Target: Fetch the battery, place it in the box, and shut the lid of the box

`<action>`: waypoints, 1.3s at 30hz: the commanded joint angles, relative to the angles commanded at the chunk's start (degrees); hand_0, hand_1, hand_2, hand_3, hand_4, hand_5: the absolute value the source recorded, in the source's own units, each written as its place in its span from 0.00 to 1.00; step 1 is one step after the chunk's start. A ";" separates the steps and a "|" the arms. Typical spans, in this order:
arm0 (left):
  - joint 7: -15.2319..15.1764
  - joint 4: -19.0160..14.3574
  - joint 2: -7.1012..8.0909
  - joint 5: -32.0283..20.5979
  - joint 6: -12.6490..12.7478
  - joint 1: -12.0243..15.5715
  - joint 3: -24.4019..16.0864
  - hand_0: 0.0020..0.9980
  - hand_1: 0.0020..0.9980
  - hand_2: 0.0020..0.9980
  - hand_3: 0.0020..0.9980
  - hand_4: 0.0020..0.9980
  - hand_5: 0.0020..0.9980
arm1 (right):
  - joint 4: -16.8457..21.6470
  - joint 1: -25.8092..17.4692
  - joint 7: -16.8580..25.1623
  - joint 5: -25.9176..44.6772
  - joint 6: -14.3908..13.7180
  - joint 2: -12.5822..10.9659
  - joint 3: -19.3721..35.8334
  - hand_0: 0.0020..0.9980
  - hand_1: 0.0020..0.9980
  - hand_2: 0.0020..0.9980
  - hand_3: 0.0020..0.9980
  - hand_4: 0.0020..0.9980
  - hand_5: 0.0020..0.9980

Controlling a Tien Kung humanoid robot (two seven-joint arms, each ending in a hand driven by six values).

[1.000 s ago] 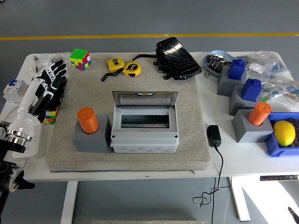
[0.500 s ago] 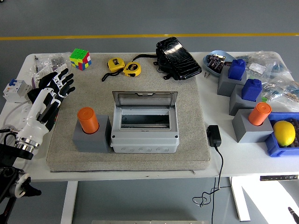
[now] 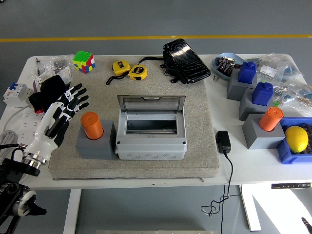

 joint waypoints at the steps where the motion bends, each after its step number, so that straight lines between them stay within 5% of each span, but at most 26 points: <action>1: -0.02 0.01 -0.02 0.04 0.01 0.01 0.03 0.82 0.87 0.88 0.90 1.00 0.82 | 0.00 0.00 0.00 0.02 0.00 0.00 -0.02 0.88 0.83 0.80 0.85 1.00 1.00; 14: -2.75 3.09 -0.35 -0.82 2.81 -2.16 3.01 0.81 0.85 0.83 0.83 1.00 0.81 | 0.00 0.14 -0.08 0.26 0.00 0.02 -0.13 0.88 0.83 0.80 0.85 1.00 1.00; 39: -3.61 4.31 -1.76 -1.97 3.76 -4.21 7.29 0.76 0.82 0.80 0.80 1.00 0.81 | 0.00 0.45 -0.12 0.21 -0.12 -0.01 0.08 0.88 0.83 0.80 0.85 1.00 1.00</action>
